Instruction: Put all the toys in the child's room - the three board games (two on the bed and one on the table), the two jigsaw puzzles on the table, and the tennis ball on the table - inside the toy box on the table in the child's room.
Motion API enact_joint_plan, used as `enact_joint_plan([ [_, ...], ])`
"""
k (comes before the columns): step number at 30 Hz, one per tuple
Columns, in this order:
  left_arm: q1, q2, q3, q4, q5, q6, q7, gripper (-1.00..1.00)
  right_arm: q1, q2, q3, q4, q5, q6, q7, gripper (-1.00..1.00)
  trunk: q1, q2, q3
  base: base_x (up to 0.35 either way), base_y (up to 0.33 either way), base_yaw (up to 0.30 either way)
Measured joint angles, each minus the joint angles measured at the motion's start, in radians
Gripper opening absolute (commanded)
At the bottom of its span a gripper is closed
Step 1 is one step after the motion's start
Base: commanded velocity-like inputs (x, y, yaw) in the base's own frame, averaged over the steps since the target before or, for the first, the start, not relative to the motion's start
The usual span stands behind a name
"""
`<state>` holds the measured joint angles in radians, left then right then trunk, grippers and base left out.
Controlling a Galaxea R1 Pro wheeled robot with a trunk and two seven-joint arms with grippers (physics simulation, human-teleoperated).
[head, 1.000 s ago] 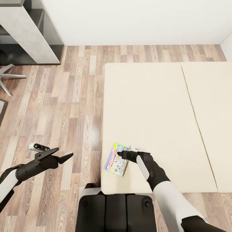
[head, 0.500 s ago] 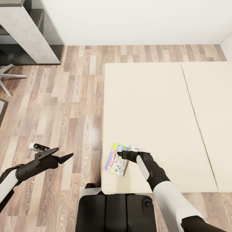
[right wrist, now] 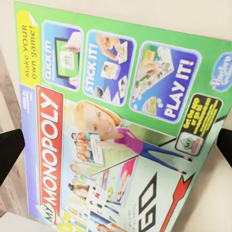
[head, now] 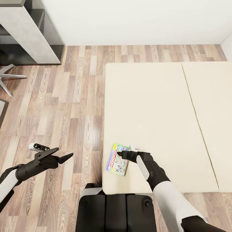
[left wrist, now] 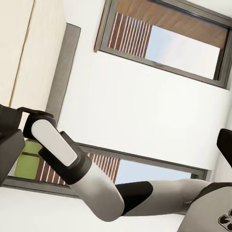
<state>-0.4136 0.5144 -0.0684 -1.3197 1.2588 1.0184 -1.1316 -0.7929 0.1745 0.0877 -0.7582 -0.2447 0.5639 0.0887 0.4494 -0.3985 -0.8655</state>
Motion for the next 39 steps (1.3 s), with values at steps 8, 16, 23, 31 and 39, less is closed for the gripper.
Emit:
enact_joint_plan([
  [8, 0.000, -0.001, 0.000, 0.000, 0.000, 0.000, 0.000, 1.00, 0.001, 0.000, 0.000, 0.000, -0.001, 0.000, 0.000, 1.00, 0.000, 0.000, 0.000, 0.000, 0.068, 0.000],
  [16, 0.000, -0.001, 0.000, 0.000, 0.000, 0.000, 0.000, 1.00, 0.002, 0.000, -0.001, 0.001, -0.001, 0.000, 0.000, 1.00, 0.000, 0.000, 0.000, 0.000, 0.006, 0.000],
  [23, 0.000, -0.002, 0.000, -0.001, 0.000, 0.000, 0.000, 1.00, 0.003, 0.000, -0.001, 0.002, -0.001, 0.000, 0.000, 1.00, 0.000, 0.000, 0.000, 0.000, 0.061, 0.000],
  [31, 0.000, -0.002, 0.000, 0.000, 0.000, 0.000, 0.000, 1.00, 0.003, 0.000, -0.002, 0.002, -0.002, 0.000, 0.000, 1.00, 0.000, 0.000, 0.000, 0.000, 0.026, 0.000],
  [39, 0.000, -0.002, 0.000, 0.000, 0.000, 0.000, 0.000, 1.00, 0.003, 0.000, -0.002, 0.002, -0.001, 0.000, 0.000, 1.00, 0.000, 0.000, 0.000, 0.000, 0.009, 0.000],
])
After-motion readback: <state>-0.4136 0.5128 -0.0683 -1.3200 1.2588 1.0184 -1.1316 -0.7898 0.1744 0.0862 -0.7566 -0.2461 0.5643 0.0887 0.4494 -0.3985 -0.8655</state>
